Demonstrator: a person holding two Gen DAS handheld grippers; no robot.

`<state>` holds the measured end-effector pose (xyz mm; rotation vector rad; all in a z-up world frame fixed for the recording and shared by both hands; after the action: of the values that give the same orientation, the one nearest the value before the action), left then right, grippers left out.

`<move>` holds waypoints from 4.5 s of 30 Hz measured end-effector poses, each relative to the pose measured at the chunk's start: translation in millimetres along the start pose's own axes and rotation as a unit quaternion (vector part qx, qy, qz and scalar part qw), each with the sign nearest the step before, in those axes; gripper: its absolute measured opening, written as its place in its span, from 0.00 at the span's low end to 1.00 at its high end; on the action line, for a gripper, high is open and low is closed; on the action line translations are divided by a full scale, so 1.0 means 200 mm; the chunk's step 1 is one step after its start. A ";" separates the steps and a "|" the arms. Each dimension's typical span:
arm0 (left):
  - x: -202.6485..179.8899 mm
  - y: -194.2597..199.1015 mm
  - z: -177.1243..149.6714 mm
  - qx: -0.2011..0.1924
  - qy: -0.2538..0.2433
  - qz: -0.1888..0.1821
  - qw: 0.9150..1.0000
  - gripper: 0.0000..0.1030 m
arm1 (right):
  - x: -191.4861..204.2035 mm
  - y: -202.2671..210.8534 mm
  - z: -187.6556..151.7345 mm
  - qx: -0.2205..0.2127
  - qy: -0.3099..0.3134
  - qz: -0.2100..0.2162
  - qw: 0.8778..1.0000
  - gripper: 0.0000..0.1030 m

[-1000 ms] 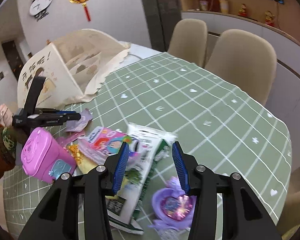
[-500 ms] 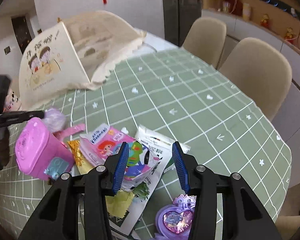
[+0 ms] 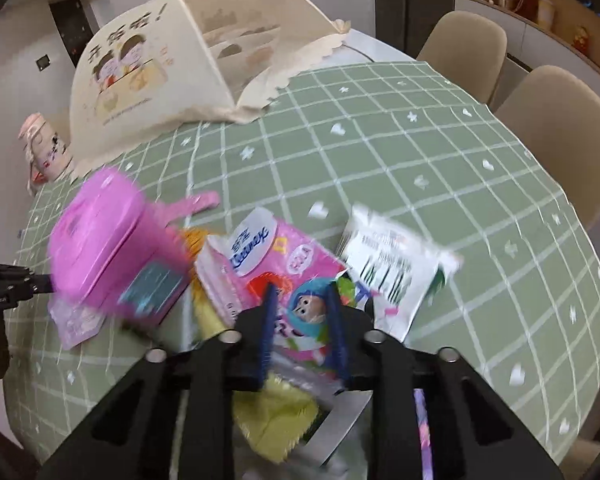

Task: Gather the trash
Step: 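Grasp the pink Kleenex tissue pack with the right tool while the left tool holds the wrapper, then carry the wrapper and tissue pack over to the yellow trash bag, then open the left tool to drop the wrapper while the right tool drops the tissue pack into the bag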

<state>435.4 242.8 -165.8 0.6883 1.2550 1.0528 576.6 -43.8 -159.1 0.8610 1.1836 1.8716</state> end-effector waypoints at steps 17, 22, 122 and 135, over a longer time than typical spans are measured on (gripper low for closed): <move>-0.17 0.02 -0.24 -0.023 -0.026 0.001 0.999 0.23 | 0.22 0.35 -0.57 -0.065 0.044 0.002 0.997 0.41; -0.15 0.09 -0.30 -0.048 -0.008 0.011 0.999 0.33 | 0.19 0.22 -0.48 -0.040 0.063 -0.009 0.997 0.41; -2.50 -0.53 -0.50 -0.005 -0.359 -0.133 0.924 0.01 | -0.64 1.62 -2.06 -0.198 -0.235 -0.224 0.925 0.09; -2.41 -0.64 -0.45 -0.020 -0.302 -0.101 0.948 0.41 | -0.77 1.42 -1.99 -0.179 -0.201 -0.165 0.949 0.09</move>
<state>391.8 -257.1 -98.1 0.7592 0.7465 0.6230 253.5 -427.2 -56.1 0.7393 0.6605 1.4821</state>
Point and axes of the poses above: each gripper's, at about its wrist camera, not at the fingertips, and y roughly against the way its jaws point, x to its left, z to its top, the point moved 1 cm from there along -y, roughly the way its jaws point, and after that the axes turned 11 degrees about x, right-handed, at the moved point
